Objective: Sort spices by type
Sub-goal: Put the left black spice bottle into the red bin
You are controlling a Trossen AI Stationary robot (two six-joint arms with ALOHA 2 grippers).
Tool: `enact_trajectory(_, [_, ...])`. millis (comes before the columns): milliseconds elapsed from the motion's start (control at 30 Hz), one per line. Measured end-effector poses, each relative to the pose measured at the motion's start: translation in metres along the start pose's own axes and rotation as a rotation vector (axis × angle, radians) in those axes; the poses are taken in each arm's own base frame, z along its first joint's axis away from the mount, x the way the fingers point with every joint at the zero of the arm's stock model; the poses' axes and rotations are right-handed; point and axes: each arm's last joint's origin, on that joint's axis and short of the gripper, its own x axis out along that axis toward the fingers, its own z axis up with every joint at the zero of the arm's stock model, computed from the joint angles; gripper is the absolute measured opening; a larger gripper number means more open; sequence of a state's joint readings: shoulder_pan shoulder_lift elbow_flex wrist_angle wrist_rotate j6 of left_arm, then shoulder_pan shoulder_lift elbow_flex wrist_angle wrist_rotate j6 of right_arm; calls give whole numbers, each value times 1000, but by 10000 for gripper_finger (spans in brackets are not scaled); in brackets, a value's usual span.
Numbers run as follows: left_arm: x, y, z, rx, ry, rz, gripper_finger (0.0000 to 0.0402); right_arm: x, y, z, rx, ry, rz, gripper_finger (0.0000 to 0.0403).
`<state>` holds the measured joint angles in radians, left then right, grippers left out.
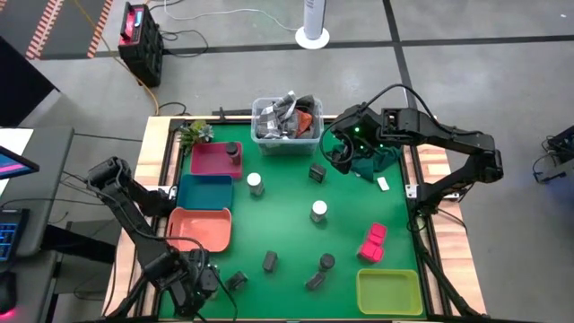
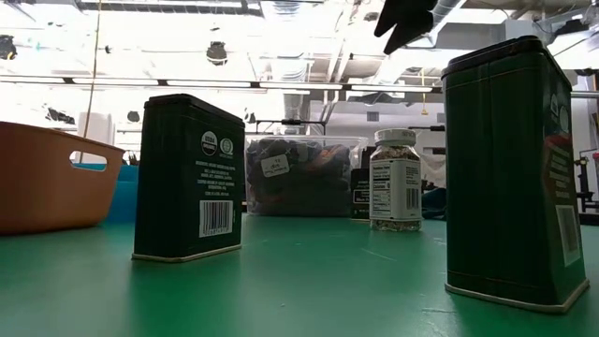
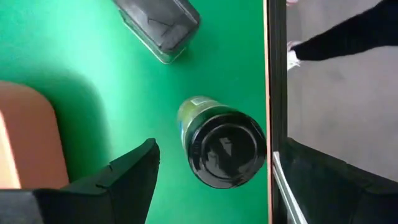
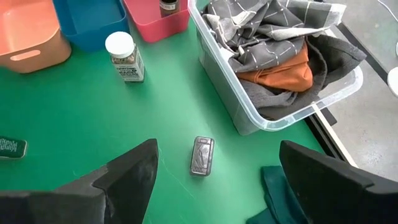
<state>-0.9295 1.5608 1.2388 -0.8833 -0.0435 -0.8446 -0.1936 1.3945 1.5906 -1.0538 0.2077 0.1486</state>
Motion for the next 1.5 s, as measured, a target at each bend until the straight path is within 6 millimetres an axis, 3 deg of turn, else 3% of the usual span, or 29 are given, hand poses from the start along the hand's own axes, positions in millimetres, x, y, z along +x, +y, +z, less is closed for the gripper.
enact_trajectory(400, [18, -6, -2, 81, 44, 19, 315, 0, 0, 2, 5, -21, 3, 360])
enact_trajectory(833, [18, -6, -2, 43, 53, 8, 200, 0, 0, 2, 16, -23, 3, 360])
enact_trajectory(1100, [16, -3, -5, -29, 86, 34, 197, 0, 0, 2, 15, -23, 2, 360])
enact_trajectory(1267, [3, 6, -11, -79, 108, 91, 202, 0, 0, 3, 15, -33, 2, 360])
enact_trajectory(1500, [-34, 18, -17, -115, 45, 65, 201, 0, 1, 5, 19, -55, 5, 360])
